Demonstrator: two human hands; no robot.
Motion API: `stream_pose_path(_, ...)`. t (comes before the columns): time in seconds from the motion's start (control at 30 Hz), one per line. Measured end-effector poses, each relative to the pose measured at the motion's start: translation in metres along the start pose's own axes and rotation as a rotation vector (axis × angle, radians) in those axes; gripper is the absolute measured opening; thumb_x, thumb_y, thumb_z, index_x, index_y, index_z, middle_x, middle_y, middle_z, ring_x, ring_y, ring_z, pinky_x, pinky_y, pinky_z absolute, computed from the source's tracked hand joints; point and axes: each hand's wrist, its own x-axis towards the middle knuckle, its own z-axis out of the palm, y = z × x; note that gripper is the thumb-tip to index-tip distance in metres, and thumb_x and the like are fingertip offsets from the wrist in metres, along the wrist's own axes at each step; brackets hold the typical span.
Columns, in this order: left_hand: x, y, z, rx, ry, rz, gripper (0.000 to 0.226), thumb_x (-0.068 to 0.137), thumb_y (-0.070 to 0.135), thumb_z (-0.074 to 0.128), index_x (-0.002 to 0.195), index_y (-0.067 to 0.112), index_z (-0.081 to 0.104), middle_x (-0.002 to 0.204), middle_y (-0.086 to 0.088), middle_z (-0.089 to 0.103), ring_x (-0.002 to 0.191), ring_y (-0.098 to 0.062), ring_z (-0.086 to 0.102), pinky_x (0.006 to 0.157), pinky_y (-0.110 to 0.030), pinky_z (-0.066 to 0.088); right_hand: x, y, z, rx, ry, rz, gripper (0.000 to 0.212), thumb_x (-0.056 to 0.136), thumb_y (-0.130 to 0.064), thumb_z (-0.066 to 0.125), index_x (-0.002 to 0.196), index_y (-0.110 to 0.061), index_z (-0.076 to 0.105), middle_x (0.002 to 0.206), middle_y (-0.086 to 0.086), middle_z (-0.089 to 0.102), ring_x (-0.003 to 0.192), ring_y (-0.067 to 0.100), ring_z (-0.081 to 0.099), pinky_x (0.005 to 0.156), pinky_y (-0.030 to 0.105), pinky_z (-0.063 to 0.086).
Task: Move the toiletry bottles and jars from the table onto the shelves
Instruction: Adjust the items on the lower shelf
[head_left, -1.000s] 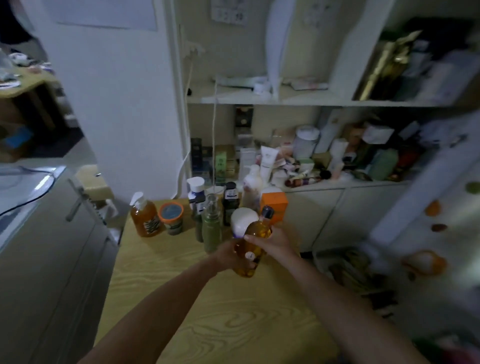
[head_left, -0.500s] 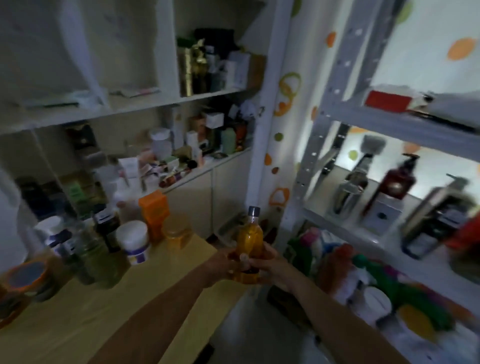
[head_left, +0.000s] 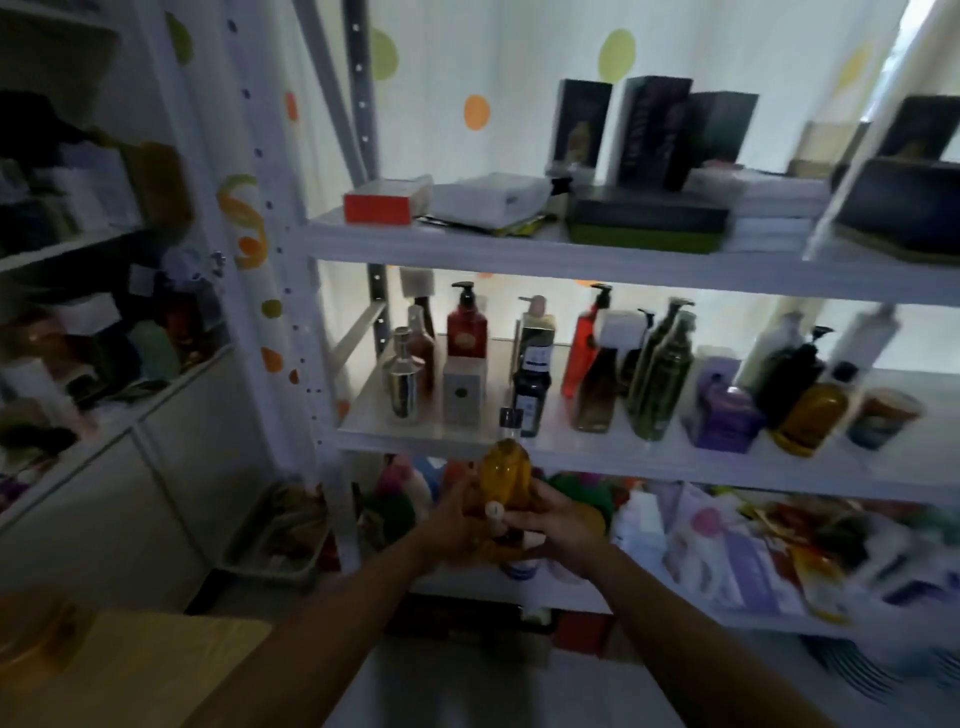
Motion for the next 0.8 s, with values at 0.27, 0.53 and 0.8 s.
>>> stream_pose_path(0.27, 0.086, 0.024, 0.168, 0.072, -0.217, -0.014, 0.078, 0.073, 0.020, 0.080, 0.135, 0.030, 0.033, 0.130, -0.003, 0.055, 0.111, -0.013, 0.058, 0.081, -0.030, 0.056, -0.088, -0.006, -0.171, 0.037, 0.223, -0.013, 0.046, 0.078, -0.004, 0.072, 0.118, -0.024, 0.061, 0.116, 0.005, 0.066, 0.104, 0.023, 0.062, 0.070, 0.043, 0.057)
stream_pose_path(0.53, 0.079, 0.098, 0.322, 0.261, -0.280, -0.031, 0.043, 0.092, 0.018, 0.061, 0.127, 0.021, 0.036, 0.116, -0.004, 0.050, 0.109, -0.020, 0.052, 0.063, 0.000, 0.044, -0.159, 0.011, -0.314, 0.082, 0.377, -0.035, 0.058, 0.072, -0.011, 0.078, 0.124, -0.026, 0.058, 0.124, 0.004, 0.063, 0.112, 0.029, 0.060, 0.077, 0.051, 0.055)
stream_pose_path(0.8, 0.171, 0.050, 0.418, 0.334, -0.447, 0.019, 0.073, 0.087, 0.003, 0.062, 0.147, 0.012, 0.022, 0.142, -0.014, 0.043, 0.125, -0.027, 0.050, 0.094, -0.027, 0.046, -0.208, 0.020, -0.389, 0.136, 0.512, -0.010, 0.055, 0.070, -0.009, 0.079, 0.119, -0.028, 0.061, 0.121, 0.004, 0.064, 0.109, 0.029, 0.061, 0.076, 0.050, 0.056)
